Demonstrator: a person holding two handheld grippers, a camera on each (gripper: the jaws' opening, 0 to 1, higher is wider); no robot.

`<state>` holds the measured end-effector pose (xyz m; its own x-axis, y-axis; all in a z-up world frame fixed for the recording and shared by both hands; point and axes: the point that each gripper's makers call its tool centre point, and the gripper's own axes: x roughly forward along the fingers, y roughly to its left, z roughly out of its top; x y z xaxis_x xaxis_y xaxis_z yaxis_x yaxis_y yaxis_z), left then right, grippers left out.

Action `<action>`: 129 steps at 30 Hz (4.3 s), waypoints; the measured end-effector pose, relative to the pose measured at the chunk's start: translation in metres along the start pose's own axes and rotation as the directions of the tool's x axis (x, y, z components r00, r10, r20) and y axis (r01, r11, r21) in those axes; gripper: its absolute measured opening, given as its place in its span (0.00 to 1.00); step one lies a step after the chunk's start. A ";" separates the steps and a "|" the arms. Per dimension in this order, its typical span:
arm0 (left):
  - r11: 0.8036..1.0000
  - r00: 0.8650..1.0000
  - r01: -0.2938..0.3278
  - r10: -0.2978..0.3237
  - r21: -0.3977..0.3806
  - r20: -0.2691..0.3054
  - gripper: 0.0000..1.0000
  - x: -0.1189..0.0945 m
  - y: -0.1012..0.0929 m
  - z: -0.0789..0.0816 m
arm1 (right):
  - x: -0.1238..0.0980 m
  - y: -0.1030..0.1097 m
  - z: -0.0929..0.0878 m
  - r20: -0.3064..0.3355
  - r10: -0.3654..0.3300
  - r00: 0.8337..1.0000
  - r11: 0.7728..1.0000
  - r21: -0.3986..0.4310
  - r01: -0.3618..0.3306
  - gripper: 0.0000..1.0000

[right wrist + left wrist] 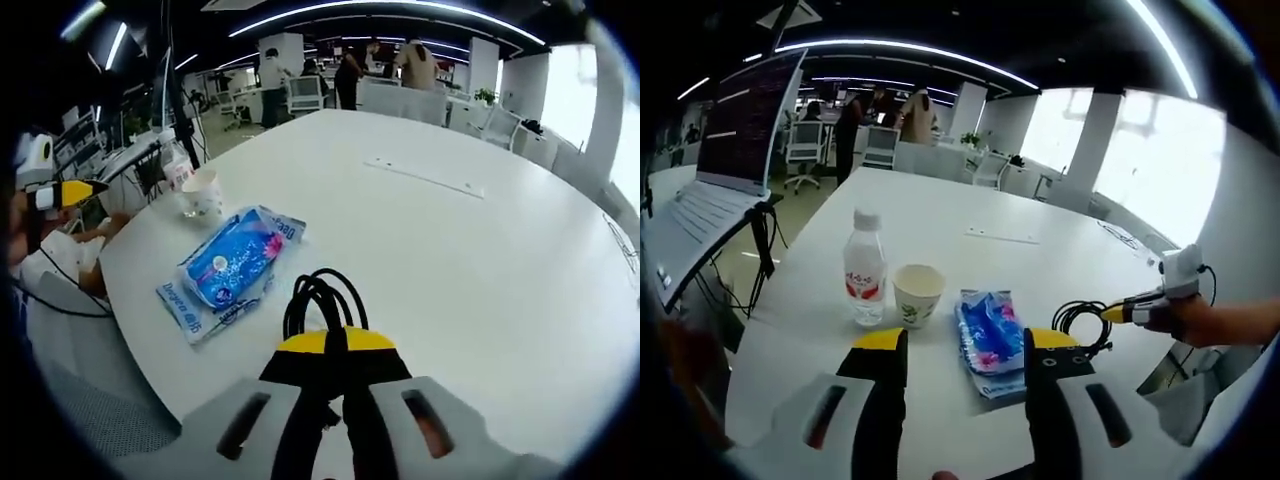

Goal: Arrange the tabletop items into an orderly group along one side of the table until the central work area is clear of visible clutter.

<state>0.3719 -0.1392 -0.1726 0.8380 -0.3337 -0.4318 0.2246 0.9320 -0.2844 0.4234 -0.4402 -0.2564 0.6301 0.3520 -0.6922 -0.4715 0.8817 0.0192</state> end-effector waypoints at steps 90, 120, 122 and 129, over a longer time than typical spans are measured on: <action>1.000 1.000 0.012 -0.012 0.003 -0.027 0.48 0.003 -0.001 -0.002 | 0.029 -0.026 -0.052 -0.168 -0.010 0.986 1.000 0.004 0.010 0.05; 1.000 0.999 0.018 -0.017 0.011 -0.028 0.48 0.010 0.000 0.004 | 0.026 -0.027 -0.038 -0.147 -0.016 0.989 0.999 -0.045 0.010 0.11; 1.000 0.999 0.019 -0.019 0.012 -0.027 0.48 0.010 0.000 0.005 | 0.026 -0.026 -0.036 -0.146 -0.016 0.989 0.999 -0.054 0.009 0.12; 1.000 1.000 0.017 -0.016 0.009 -0.027 0.48 0.010 0.002 0.004 | 0.026 -0.024 -0.030 -0.139 -0.009 0.990 0.996 -0.087 -0.003 0.13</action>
<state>0.3831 -0.1404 -0.1741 0.8206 -0.3526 -0.4497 0.2428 0.9275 -0.2843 0.4330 -0.4620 -0.2964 0.5429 0.2967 -0.7856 -0.5248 0.8502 -0.0415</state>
